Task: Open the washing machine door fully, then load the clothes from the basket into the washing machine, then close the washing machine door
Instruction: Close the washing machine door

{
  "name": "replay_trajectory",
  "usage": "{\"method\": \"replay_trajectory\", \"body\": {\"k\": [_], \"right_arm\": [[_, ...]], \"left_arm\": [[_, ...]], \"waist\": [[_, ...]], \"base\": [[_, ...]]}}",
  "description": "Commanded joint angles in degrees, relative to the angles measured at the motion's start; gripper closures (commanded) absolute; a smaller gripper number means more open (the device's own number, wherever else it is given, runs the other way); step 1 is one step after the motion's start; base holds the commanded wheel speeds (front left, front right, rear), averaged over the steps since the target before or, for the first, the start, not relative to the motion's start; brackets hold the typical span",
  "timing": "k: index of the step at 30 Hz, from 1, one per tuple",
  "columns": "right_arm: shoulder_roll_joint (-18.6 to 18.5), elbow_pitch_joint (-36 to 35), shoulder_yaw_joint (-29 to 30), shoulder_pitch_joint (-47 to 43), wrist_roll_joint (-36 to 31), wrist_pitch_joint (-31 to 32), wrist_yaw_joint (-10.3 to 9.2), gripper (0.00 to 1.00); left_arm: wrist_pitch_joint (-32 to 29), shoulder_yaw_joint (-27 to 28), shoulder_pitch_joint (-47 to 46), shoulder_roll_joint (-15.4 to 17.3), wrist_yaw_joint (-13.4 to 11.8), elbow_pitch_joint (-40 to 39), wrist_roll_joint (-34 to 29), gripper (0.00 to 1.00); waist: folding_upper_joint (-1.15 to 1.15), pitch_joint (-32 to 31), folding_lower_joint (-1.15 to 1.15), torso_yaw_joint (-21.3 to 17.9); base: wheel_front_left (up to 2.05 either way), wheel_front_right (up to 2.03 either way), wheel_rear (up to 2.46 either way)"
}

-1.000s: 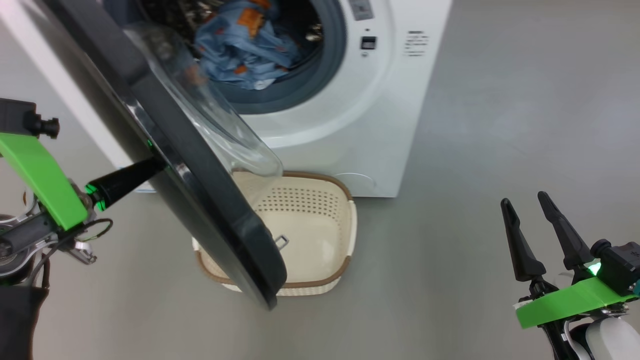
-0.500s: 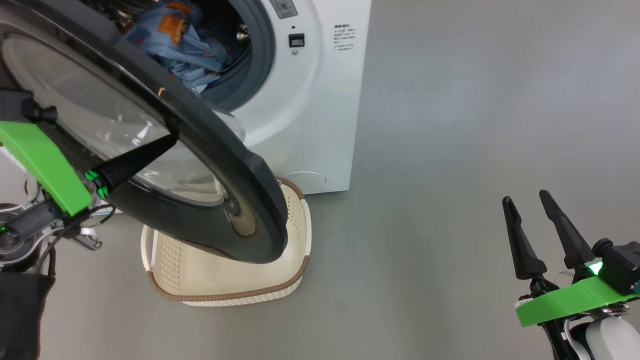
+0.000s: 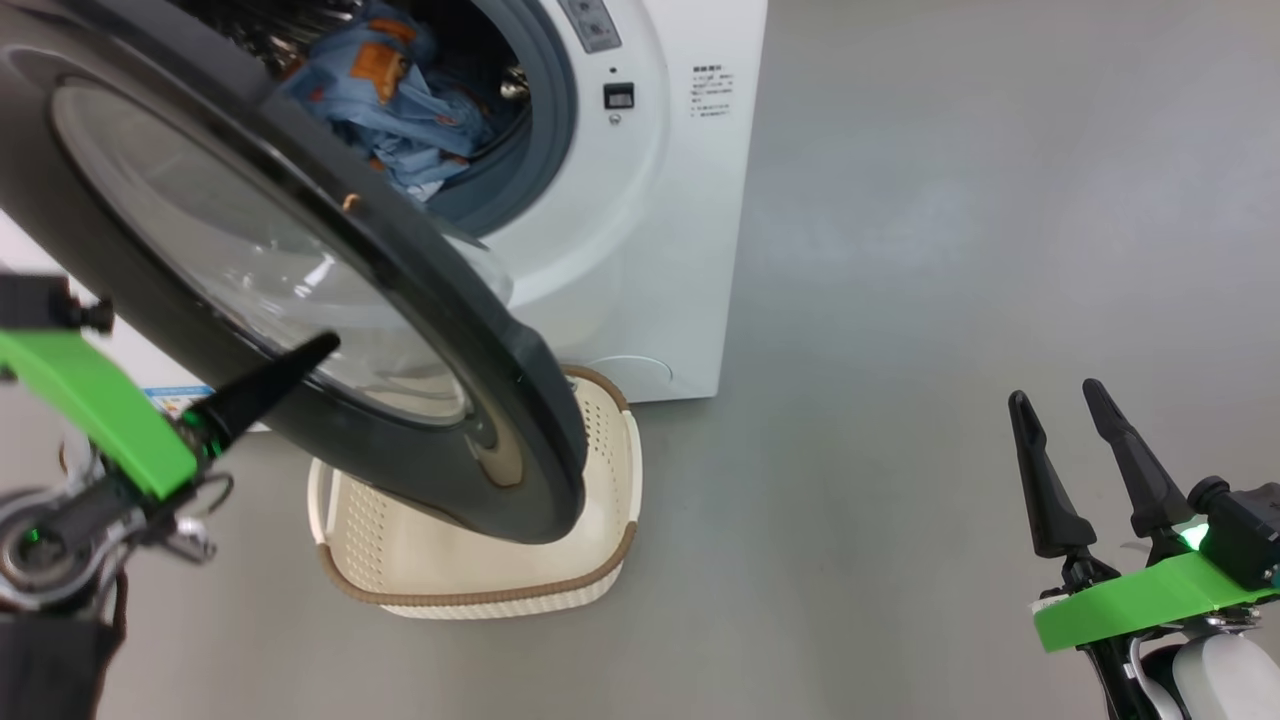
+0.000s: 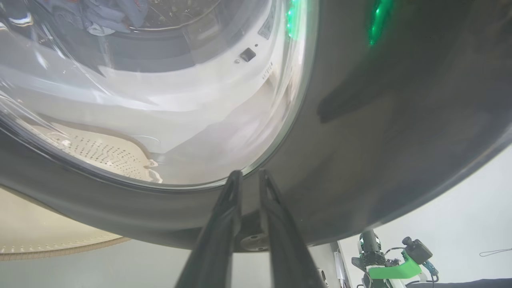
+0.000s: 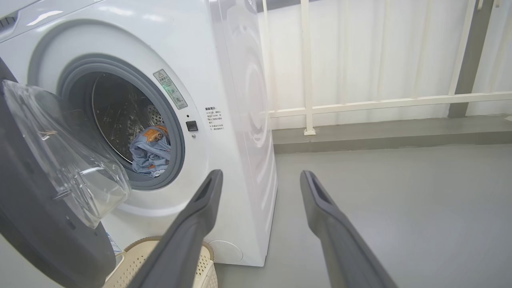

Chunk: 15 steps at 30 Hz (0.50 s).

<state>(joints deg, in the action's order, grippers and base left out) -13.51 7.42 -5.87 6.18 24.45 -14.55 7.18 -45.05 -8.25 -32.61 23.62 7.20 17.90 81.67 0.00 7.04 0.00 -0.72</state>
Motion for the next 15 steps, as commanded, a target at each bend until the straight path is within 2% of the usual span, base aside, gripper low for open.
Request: {"method": "replay_trajectory", "body": {"k": [1,3,11,15], "right_arm": [[-0.83,-1.26,-1.31,-0.82,-0.78,-0.45,0.31,0.0],[-0.85,-1.18,-1.32,-1.06,-0.74,-0.45,0.31,0.0],[-0.77,-1.11,-1.5,-1.9,-0.63,-0.45,0.31,0.0],[-0.77,-1.1,-1.52,-2.42,-0.61,-0.45,0.31,0.0]], "left_arm": [[0.98,2.66,0.16,2.83,0.27,-1.21,-0.73,0.59],[2.75,2.78,2.15,2.76,0.28,-1.19,-0.95,0.0],[9.87,3.17,9.47,2.42,0.28,-1.01,-1.35,0.0],[15.49,3.61,12.99,2.27,0.28,-0.72,-1.89,0.0]], "waist": [[0.0,-0.55,0.0,0.56],[0.0,-1.09,0.0,0.93],[0.0,-2.18,0.0,1.74],[0.0,-2.64,0.0,2.05]], "base": [[0.0,0.0,0.0],[0.0,0.0,0.0],[0.0,0.0,0.0],[0.0,0.0,0.0]]}}
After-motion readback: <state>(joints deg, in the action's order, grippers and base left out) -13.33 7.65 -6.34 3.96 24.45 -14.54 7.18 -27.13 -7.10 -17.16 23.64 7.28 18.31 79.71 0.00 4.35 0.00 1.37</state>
